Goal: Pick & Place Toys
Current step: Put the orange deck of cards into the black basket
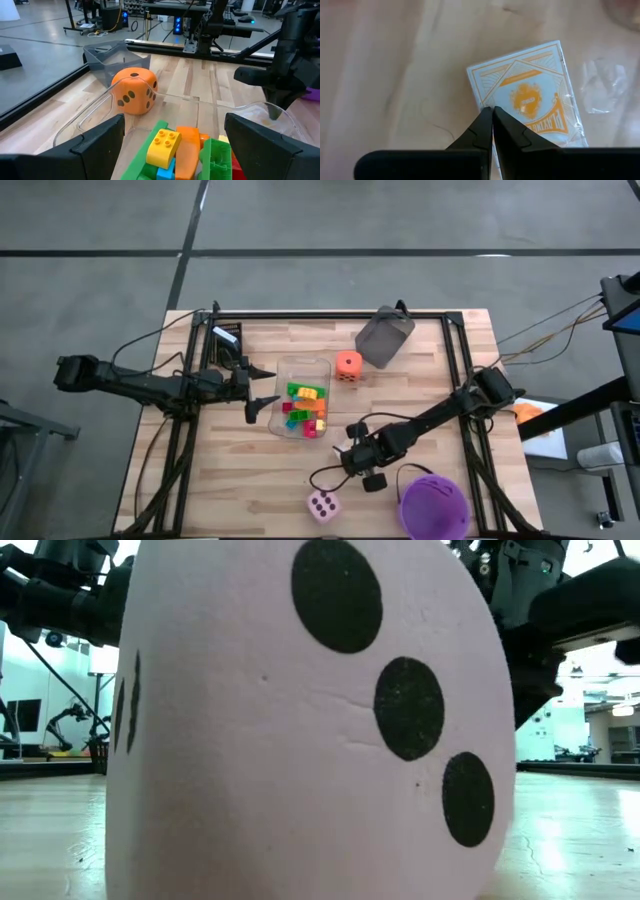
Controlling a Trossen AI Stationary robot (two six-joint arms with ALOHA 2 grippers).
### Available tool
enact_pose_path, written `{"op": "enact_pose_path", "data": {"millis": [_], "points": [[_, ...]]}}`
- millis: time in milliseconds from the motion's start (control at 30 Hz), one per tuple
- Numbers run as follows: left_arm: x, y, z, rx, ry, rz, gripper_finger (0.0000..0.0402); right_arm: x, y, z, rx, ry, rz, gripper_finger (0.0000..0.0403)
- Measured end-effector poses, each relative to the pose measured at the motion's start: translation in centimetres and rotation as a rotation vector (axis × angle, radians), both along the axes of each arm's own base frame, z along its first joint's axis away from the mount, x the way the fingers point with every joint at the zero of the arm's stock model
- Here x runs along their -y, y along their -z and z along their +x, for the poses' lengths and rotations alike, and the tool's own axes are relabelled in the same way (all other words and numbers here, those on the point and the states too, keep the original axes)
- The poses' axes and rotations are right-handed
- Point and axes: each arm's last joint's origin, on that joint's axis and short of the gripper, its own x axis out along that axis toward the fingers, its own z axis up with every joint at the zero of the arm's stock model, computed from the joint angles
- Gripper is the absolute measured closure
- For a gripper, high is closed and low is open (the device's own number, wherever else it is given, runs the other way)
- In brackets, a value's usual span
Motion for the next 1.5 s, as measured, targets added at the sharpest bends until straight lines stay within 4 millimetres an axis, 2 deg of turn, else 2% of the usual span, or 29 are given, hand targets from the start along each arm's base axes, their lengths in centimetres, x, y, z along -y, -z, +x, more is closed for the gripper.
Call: {"op": "enact_pose_path", "data": {"millis": [200, 433, 633, 800, 933, 1000, 1067, 1367, 1433, 1500], "points": [[0.0, 0.1, 0.0, -0.013, -0.014, 0.004, 0.0055, 0.1, 0.1, 0.1, -0.044, -0.016, 0.086, 0.0385], [-0.1, 0.2, 0.0, -0.016, -0.019, 0.005, 0.0055, 1.2, 0.1, 0.6, -0.017, 0.022, 0.024, 0.0385], [-0.1, 0.2, 0.0, -0.016, -0.018, 0.005, 0.0055, 2.1, -0.9, 0.4, 0.029, 0.010, -0.081, 0.0385], [0.0, 0.2, -0.1, -0.020, -0.018, 0.006, 0.0055, 2.1, -2.7, -0.2, 0.071, -0.021, -0.111, 0.0385], [0.0, 0.2, -0.1, -0.020, -0.018, 0.006, 0.0055, 2.6, -2.8, -0.2, 0.064, -0.028, -0.126, 0.0375], [0.0, 0.2, -0.1, -0.020, -0.018, 0.006, 0.0055, 2.9, -2.9, -0.2, 0.056, -0.026, -0.134, 0.0347], [0.0, 0.2, -0.1, -0.020, -0.018, 0.006, 0.0055, 3.1, -2.9, -0.1, 0.049, -0.018, -0.145, 0.0304], [0.0, 0.2, -0.1, -0.020, -0.018, 0.006, 0.0056, 5.3, -2.6, 0.4, 0.013, 0.019, -0.176, 0.0028], [0.0, 0.2, -0.1, -0.021, -0.018, 0.008, 0.0056, 5.8, -2.5, 0.4, -0.011, 0.026, -0.175, 0.0017], [0.0, 0.2, -0.1, -0.021, -0.017, 0.008, 0.0056, 6.3, -2.1, 0.4, -0.048, 0.034, -0.172, 0.0037]]}}
